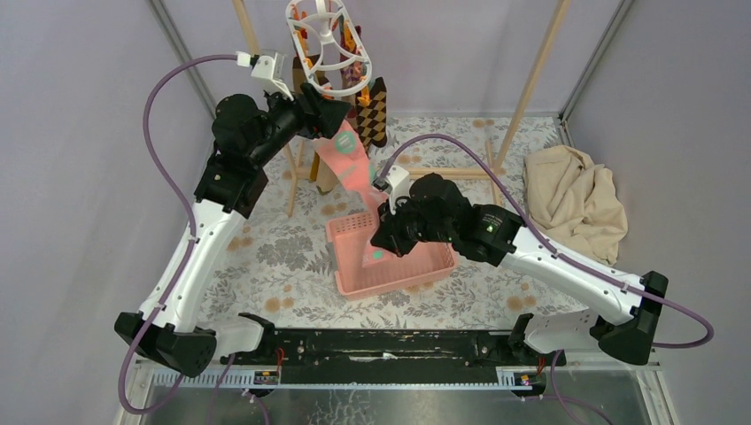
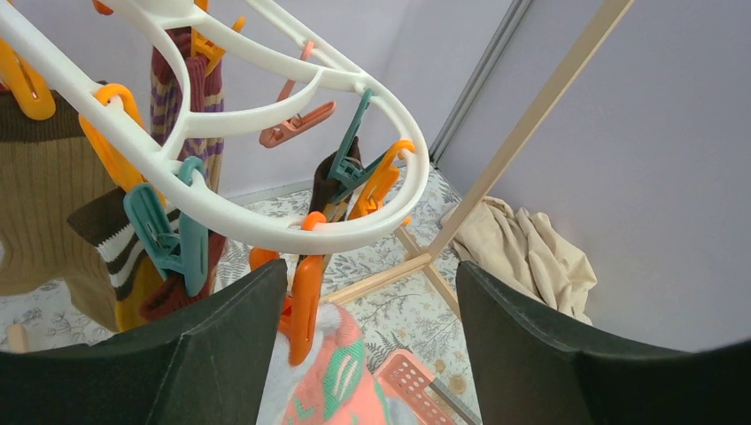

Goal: Remove the socks clipped to the hanger
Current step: Remove the sock from the hanger.

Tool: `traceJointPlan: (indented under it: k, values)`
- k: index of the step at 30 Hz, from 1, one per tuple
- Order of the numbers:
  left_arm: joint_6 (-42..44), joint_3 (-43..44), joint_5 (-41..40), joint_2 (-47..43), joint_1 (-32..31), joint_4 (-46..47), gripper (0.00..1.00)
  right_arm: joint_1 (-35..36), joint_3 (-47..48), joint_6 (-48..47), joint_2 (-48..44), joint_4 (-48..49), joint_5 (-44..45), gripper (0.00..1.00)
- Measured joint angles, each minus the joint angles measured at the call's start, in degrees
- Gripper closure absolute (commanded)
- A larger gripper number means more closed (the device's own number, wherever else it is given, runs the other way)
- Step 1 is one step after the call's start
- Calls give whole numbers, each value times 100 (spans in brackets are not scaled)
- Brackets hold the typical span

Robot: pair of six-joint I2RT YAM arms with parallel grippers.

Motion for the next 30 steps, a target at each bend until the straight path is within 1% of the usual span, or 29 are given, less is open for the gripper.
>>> traceJointPlan:
  k: [4, 9, 15, 17, 22, 30]
  values:
    - [94, 11, 0, 28, 0, -85, 27, 0, 0, -4, -28, -44, 0, 100]
    - [254, 11, -11, 26, 0, -223, 16, 0, 22, -9, -55, -164, 0, 100]
    - [420, 11, -9, -131, 0, -415, 14, 2, 153, -48, -120, -236, 0, 100]
    - [490, 20, -11, -192, 0, -483, 15, 2, 186, -50, -138, -267, 0, 100]
    - [579, 31, -2, -214, 0, -511, 21, 2, 212, -52, -151, -350, -4, 100]
    - [638, 35, 155, 59, 48, -483, 27, 2, 227, -52, -170, -450, -7, 100]
